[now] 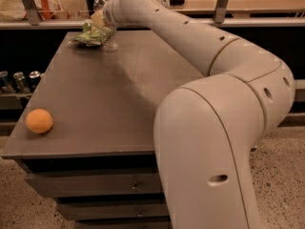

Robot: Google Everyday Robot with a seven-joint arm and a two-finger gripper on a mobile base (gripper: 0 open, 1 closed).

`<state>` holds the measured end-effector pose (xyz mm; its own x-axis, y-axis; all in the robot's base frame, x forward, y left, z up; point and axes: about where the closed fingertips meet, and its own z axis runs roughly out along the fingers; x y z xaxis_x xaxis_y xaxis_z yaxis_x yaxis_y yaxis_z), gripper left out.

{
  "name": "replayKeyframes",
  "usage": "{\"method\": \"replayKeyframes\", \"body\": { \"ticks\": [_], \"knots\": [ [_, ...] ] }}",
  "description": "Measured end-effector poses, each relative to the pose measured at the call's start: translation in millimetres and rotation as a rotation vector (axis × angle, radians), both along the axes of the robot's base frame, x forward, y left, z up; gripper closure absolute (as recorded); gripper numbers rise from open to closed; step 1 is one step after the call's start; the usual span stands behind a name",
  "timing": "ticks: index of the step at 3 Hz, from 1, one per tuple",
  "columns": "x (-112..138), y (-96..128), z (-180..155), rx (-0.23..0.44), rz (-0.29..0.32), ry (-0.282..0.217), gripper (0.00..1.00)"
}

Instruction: Move water bottle near green jalapeno chip bag

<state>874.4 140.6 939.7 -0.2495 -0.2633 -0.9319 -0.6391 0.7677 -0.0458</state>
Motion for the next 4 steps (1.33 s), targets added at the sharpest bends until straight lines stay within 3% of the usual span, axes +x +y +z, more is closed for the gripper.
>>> {"method": "replayKeyframes", "body": {
  "ticks": [2, 3, 4],
  "knots": [
    [2.2, 3.4, -6.7, 0.015, 0.011, 0.004, 0.12],
    [1.6, 4.2, -6.9, 0.017, 0.02, 0.004, 0.0],
    [-0.9, 4.4, -4.7, 0.019, 0.033, 0.001, 0.0]
  ]
}}
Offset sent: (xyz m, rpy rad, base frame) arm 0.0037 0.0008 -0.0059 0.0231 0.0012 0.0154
